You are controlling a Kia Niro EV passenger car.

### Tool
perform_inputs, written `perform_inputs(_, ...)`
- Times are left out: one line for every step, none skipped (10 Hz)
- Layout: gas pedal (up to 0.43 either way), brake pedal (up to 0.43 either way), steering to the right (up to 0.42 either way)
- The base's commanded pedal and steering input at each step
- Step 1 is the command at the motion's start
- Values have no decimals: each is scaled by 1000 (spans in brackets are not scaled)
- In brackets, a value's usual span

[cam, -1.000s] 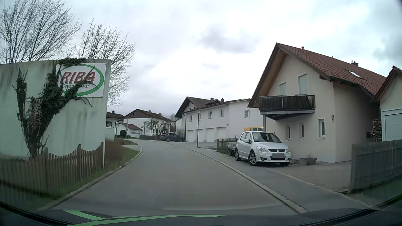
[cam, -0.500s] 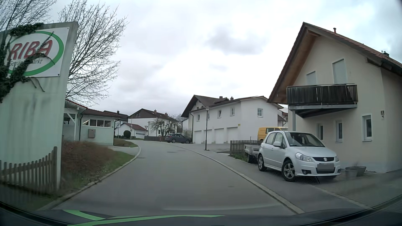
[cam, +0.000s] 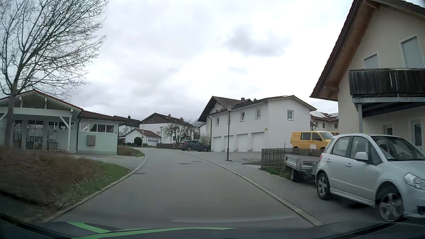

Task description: Follow the waypoints while adhering to traffic rules and regulations

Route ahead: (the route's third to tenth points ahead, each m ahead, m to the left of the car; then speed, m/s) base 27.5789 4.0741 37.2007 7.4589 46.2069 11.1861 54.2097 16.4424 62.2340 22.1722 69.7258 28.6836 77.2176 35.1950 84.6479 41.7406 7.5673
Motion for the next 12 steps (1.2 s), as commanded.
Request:
perform_inputs(177, 0, -32)
perform_inputs(177, 0, -32)
perform_inputs(177, 0, -32)
perform_inputs(177, 0, -32)
perform_inputs(177, 0, -32)
perform_inputs(177, 0, -33)
perform_inputs(177, 0, -33)
perform_inputs(177, 0, -35)
perform_inputs(177, 0, -35)
perform_inputs(177, 0, -35)
perform_inputs(177, 0, -36)
perform_inputs(177, 0, -38)
